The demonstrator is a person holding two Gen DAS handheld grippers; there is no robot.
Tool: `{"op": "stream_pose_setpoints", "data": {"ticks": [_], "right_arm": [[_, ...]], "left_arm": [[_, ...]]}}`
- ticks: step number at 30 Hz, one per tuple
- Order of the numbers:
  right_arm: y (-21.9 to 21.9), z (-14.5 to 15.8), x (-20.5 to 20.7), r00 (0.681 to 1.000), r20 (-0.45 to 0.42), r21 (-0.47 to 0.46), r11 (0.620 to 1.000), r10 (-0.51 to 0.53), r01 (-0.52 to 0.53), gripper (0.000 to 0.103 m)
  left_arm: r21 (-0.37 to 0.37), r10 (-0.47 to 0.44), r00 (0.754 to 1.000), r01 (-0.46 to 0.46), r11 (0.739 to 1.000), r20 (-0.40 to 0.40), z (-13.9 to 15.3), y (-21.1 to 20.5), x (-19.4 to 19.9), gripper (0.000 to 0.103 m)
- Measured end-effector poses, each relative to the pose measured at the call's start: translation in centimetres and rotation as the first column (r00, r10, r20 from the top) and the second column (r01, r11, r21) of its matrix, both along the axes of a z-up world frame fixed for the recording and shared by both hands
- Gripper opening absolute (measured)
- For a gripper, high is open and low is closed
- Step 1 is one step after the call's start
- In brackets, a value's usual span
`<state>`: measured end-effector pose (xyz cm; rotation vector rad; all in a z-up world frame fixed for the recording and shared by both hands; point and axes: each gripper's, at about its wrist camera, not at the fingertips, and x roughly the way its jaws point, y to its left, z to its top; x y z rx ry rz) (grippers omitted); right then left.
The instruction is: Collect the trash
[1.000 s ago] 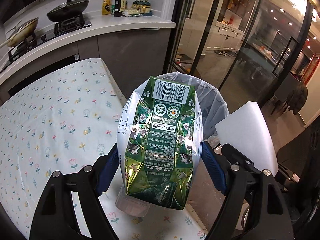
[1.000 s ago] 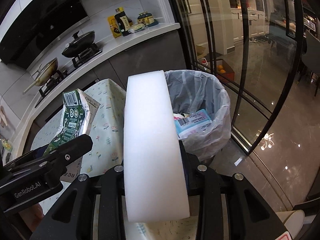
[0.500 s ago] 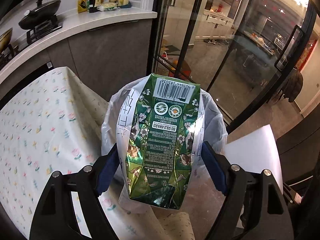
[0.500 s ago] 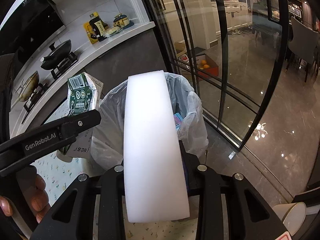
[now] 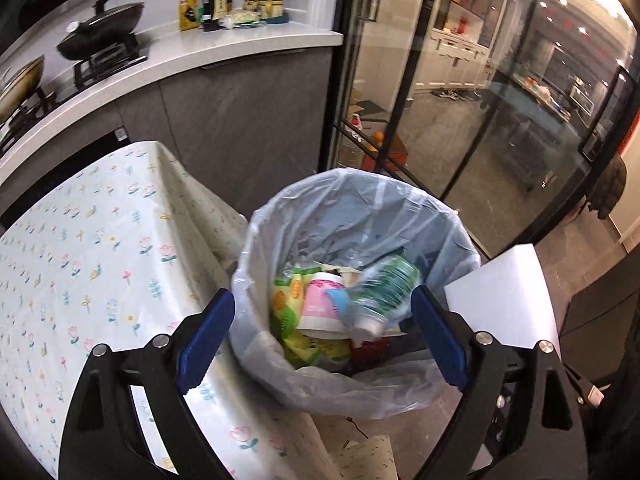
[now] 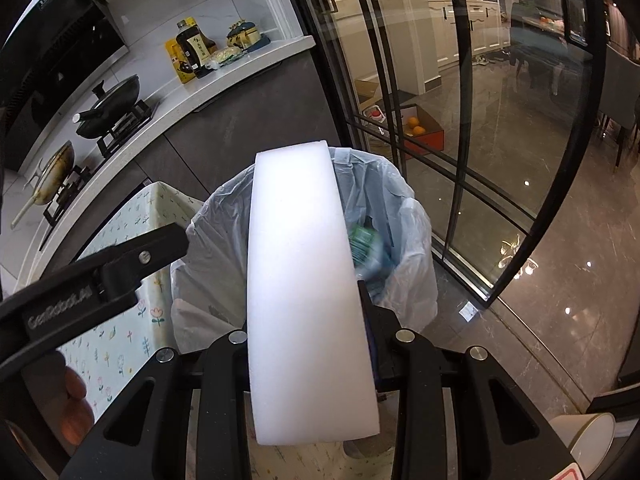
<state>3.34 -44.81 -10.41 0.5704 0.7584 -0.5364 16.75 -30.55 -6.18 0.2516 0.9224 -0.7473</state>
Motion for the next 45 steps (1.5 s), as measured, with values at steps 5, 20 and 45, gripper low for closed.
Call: {"op": "stream_pose_setpoints", "data": {"ticks": [5,20,45], "right_arm": [[0.3,0.4,1.5,1.000,0.002,-0.025,1.000,0.003,-0.002,0.047],[2.7,2.6,1.5,1.000,0.019,-0.081,0.997,0.007,-0.006,0.071],[11.0,5.6,-3.1,0.992,-0.052,-0.125,0.985,0.113,-0.119,0.096]], "left_arm": [[-0.004,0.042,0.999,-0.042,0.999,-0.005,0.2,1.4,0.9,0.086],[-0.028,0.100,0.995,-0.100,0.995,-0.004,1.3,4.8,1.4,0.088],[-0.064,0.174,0.984,-0.171,0.983,0.044,4.0,14.2,-3.3,0.092]]}}
